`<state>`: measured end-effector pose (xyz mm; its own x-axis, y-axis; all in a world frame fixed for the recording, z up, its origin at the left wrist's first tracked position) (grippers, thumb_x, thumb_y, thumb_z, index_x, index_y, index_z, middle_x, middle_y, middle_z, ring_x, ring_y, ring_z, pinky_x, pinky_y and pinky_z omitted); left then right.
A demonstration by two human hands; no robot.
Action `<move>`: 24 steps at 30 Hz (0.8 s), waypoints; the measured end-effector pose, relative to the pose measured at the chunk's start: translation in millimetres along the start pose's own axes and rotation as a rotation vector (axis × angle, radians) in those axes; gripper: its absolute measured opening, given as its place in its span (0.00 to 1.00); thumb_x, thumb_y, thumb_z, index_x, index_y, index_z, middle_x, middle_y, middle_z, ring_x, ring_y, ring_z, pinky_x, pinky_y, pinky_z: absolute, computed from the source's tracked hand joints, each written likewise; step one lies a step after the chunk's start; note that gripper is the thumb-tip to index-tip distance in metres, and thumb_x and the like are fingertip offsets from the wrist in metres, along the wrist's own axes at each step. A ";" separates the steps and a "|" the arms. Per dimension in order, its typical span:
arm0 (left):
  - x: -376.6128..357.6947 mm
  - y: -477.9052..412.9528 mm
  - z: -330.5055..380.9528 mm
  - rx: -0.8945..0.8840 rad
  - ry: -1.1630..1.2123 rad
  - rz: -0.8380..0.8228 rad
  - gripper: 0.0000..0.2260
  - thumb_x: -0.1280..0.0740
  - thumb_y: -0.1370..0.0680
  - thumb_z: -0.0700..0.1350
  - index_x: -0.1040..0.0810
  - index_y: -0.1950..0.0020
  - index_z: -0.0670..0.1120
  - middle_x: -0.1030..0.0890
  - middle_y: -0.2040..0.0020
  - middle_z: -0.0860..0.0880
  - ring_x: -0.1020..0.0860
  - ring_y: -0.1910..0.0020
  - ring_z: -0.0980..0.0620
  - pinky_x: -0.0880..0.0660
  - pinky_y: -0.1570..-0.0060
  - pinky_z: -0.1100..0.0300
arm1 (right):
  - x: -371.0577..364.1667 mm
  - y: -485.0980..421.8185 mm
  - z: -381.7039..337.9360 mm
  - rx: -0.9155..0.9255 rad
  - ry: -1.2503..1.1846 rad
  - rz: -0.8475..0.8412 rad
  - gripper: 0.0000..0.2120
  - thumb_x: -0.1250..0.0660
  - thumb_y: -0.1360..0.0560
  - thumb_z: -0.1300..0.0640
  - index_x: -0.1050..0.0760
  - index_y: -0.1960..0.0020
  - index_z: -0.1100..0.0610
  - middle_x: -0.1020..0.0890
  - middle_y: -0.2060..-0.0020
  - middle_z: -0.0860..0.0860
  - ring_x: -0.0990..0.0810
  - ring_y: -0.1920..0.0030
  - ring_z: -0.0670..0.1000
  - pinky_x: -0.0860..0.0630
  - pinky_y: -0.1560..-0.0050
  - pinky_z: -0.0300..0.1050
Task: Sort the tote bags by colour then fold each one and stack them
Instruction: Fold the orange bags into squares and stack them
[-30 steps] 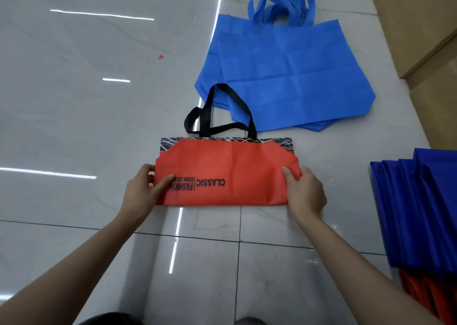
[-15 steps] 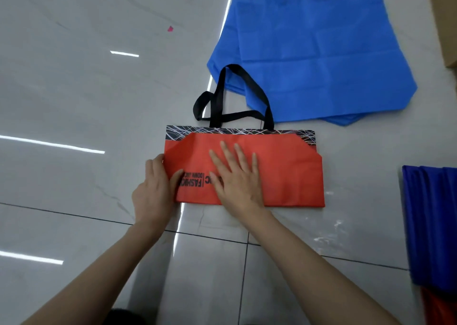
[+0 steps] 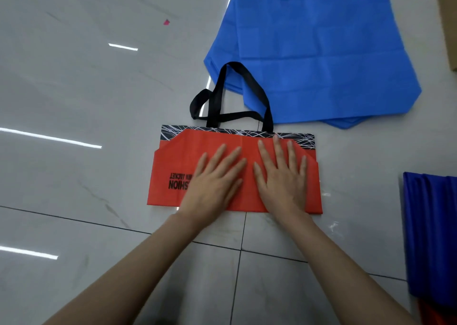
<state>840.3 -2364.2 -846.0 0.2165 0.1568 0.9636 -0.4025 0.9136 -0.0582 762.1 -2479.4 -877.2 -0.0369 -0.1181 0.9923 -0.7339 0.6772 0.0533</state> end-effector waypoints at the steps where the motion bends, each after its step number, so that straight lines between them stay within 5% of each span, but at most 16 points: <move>1: -9.3 -4.2 0.5 0.013 0.000 -0.046 0.21 0.48 0.21 0.54 0.29 0.31 0.50 0.31 0.29 0.49 0.38 0.28 0.47 0.43 0.31 0.45 | 0.9 -0.2 -0.1 -0.001 -0.004 0.010 0.26 0.55 0.22 0.40 0.43 0.25 0.43 0.40 0.25 0.49 0.43 0.25 0.57 0.47 0.29 0.61; 7: -4.1 23.8 -108.0 0.563 0.020 -0.010 0.26 0.54 0.22 0.62 0.44 0.25 0.58 0.46 0.23 0.52 0.50 0.24 0.47 0.52 0.30 0.41 | 1.5 0.3 -0.4 0.012 -0.034 -0.015 0.27 0.56 0.23 0.39 0.43 0.25 0.44 0.41 0.24 0.49 0.46 0.24 0.56 0.51 0.28 0.60; 12: -3.6 29.5 -102.6 0.493 0.013 -0.039 0.26 0.56 0.22 0.62 0.46 0.24 0.58 0.47 0.22 0.51 0.51 0.24 0.46 0.51 0.29 0.42 | 25.7 -10.2 9.3 -0.159 -0.205 0.174 0.30 0.44 0.26 0.37 0.30 0.34 0.56 0.25 0.38 0.56 0.30 0.38 0.59 0.34 0.39 0.55; 16: -3.4 43.6 -95.0 0.476 0.013 -0.035 0.26 0.54 0.22 0.61 0.44 0.24 0.56 0.44 0.23 0.50 0.48 0.24 0.45 0.48 0.29 0.43 | 29.3 -25.8 10.0 -0.391 -0.151 0.124 0.23 0.37 0.26 0.40 0.28 0.42 0.57 0.26 0.43 0.56 0.31 0.41 0.58 0.37 0.40 0.51; 21: -1.7 64.0 -84.2 0.435 0.022 -0.035 0.26 0.52 0.22 0.60 0.39 0.25 0.53 0.40 0.24 0.47 0.45 0.25 0.43 0.45 0.31 0.44 | 37.7 -49.9 -7.2 -0.343 -0.257 0.062 0.10 0.40 0.23 0.56 0.32 0.45 0.60 0.22 0.49 0.57 0.26 0.45 0.60 0.34 0.45 0.52; 24: -3.4 78.5 -76.3 0.380 0.017 -0.050 0.26 0.51 0.22 0.60 0.38 0.26 0.52 0.39 0.25 0.47 0.45 0.25 0.45 0.46 0.31 0.44 | 50.1 -58.3 -22.8 -0.198 -0.649 0.014 0.11 0.40 0.25 0.63 0.36 0.44 0.59 0.24 0.60 0.53 0.23 0.58 0.59 0.31 0.59 0.49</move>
<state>875.9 -2264.4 -873.8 0.2579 0.1249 0.9581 -0.6915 0.7164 0.0927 818.5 -2508.2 -828.1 -0.4908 -0.4785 0.7281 -0.5947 0.7948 0.1214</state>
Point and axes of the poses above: each hand's wrist, its own y-axis away from the middle knuckle, its own x-axis out of the back of the hand, z = x × y, the point moved 8 cm from there along -y, towards the middle knuckle
